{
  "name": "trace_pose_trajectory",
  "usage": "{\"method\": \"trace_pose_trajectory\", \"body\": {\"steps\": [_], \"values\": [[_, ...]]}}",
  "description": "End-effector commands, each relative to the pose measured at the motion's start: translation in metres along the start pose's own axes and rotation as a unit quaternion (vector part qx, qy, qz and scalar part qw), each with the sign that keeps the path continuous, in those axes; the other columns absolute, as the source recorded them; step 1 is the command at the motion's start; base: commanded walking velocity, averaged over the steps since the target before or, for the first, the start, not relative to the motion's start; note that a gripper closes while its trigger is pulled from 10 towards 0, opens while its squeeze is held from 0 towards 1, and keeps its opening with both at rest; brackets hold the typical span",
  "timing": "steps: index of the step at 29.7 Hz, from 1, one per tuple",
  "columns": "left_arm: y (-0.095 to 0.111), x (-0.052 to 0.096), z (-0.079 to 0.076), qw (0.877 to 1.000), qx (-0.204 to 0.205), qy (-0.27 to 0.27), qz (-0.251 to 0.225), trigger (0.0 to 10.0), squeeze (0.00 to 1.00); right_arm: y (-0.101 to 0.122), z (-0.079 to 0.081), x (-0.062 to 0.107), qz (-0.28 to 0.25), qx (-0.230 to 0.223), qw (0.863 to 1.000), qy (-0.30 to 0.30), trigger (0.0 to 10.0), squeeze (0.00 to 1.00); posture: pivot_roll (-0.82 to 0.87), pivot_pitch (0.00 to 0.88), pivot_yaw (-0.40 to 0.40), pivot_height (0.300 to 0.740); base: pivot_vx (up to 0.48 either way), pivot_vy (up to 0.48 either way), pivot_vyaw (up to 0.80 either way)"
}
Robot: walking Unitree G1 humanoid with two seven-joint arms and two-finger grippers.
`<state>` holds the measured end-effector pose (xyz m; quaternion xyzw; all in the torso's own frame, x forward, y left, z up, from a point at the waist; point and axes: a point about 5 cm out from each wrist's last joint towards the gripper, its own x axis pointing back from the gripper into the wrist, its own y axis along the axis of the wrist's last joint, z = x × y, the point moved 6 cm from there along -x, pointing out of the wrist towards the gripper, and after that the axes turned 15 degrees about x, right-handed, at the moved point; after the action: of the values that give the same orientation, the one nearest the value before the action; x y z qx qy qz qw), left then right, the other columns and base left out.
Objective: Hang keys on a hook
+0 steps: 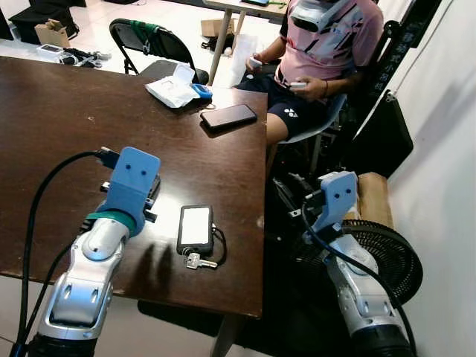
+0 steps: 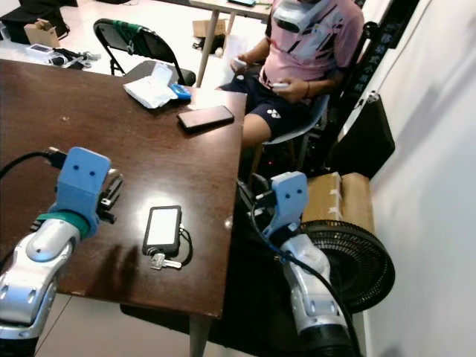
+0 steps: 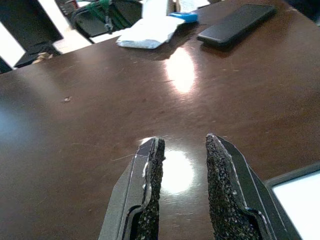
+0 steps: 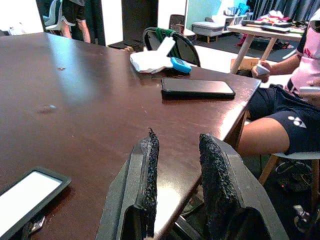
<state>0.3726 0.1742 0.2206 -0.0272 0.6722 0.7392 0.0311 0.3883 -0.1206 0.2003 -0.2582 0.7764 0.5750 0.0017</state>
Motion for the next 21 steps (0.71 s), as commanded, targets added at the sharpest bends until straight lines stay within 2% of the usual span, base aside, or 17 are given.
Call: {"method": "trace_pose_trajectory", "body": {"steps": [1, 4, 7, 8, 9, 10, 12, 13, 14, 15, 16, 17, 19, 20, 21], "values": [[-0.018, 0.0, -0.001, 0.999, -0.011, -0.006, 0.033, 10.0, 0.0, -0.002, 0.002, 0.0, 0.003, 0.001, 1.0, 0.004, 10.0, 0.0, 0.09, 0.117, 0.038, 0.74, 0.0, 0.0, 0.0], [-0.045, 0.003, -0.002, 0.995, -0.037, -0.019, 0.091, 10.0, 0.0, 0.003, 0.015, -0.003, -0.006, 0.003, 0.999, 0.033, 10.0, 0.0, 0.08, 0.116, 0.04, 0.74, 0.0, 0.0, 0.0], [-0.052, 0.005, 0.0, 0.993, -0.041, -0.021, 0.106, 10.0, 0.0, 0.005, 0.02, -0.004, -0.01, -0.002, 0.999, 0.044, 10.0, 0.0, 0.09, 0.117, 0.042, 0.74, 0.0, 0.0, 0.0], [-0.059, 0.007, 0.004, 0.992, -0.038, -0.019, 0.12, 10.0, 0.0, 0.009, 0.03, -0.006, -0.016, -0.01, 0.998, 0.068, 10.0, 0.0, 0.09, 0.116, 0.042, 0.74, 0.0, 0.0, 0.0], [-0.059, 0.007, 0.004, 0.992, -0.038, -0.019, 0.12, 10.0, 0.0, 0.009, 0.03, -0.006, -0.016, -0.01, 0.998, 0.068, 10.0, 0.0, 0.09, 0.116, 0.042, 0.74, 0.0, 0.0, 0.0], [-0.06, 0.008, 0.004, 0.993, -0.018, -0.02, 0.119, 10.0, 0.0, 0.011, 0.037, -0.008, -0.018, -0.016, 0.996, 0.084, 10.0, 0.0, 0.1, 0.116, 0.039, 0.74, 0.0, 0.0, 0.0], [-0.049, 0.008, -0.005, 0.99, 0.096, -0.043, 0.092, 10.0, 0.0, 0.01, 0.051, -0.012, -0.015, -0.024, 0.993, 0.116, 10.0, 0.0, 0.1, 0.115, 0.038, 0.74, 0.0, 0.0, 0.0], [-0.049, 0.008, -0.005, 0.99, 0.096, -0.043, 0.092, 10.0, 0.0, 0.01, 0.051, -0.012, -0.015, -0.024, 0.993, 0.116, 10.0, 0.0, 0.1, 0.115, 0.038, 0.74, 0.0, 0.0, 0.0], [-0.045, 0.008, -0.009, 0.988, 0.126, -0.048, 0.079, 10.0, 0.0, 0.01, 0.059, -0.015, -0.015, -0.025, 0.991, 0.13, 10.0, 0.0, 0.1, 0.115, 0.04, 0.74, 0.0, 0.0, 0.0], [-0.042, 0.008, -0.01, 0.986, 0.139, -0.05, 0.072, 10.0, 0.0, 0.01, 0.064, -0.016, -0.015, -0.025, 0.99, 0.139, 10.0, 0.0, 0.1, 0.115, 0.04, 0.74, 0.0, 0.0, 0.0], [-0.042, 0.008, -0.01, 0.986, 0.139, -0.05, 0.072, 10.0, 0.0, 0.01, 0.064, -0.016, -0.015, -0.025, 0.99, 0.139, 10.0, 0.0, 0.1, 0.115, 0.04, 0.74, 0.0, 0.0, 0.0], [-0.043, 0.01, -0.017, 0.987, 0.13, -0.068, 0.072, 10.0, 0.0, 0.012, 0.07, -0.018, -0.017, -0.025, 0.988, 0.15, 10.0, 0.0, 0.1, 0.114, 0.038, 0.74, 0.0, 0.0, 0.0], [-0.043, 0.01, -0.017, 0.987, 0.13, -0.068, 0.072, 10.0, 0.0, 0.012, 0.07, -0.018, -0.017, -0.025, 0.988, 0.15, 10.0, 0.0, 0.1, 0.114, 0.038, 0.74, 0.0, 0.0, 0.0], [-0.045, 0.013, -0.024, 0.987, 0.109, -0.089, 0.076, 10.0, 0.0, 0.013, 0.074, -0.018, -0.018, -0.025, 0.987, 0.157, 10.0, 0.0, 0.1, 0.113, 0.036, 0.74, 0.0, 0.0, 0.0], [-0.055, 0.019, -0.046, 0.984, 0.03, -0.149, 0.094, 10.0, 0.0, 0.009, 0.07, -0.019, -0.012, -0.021, 0.988, 0.15, 10.0, 0.0, 0.11, 0.112, 0.038, 0.74, 0.0, 0.0, 0.0]]}}
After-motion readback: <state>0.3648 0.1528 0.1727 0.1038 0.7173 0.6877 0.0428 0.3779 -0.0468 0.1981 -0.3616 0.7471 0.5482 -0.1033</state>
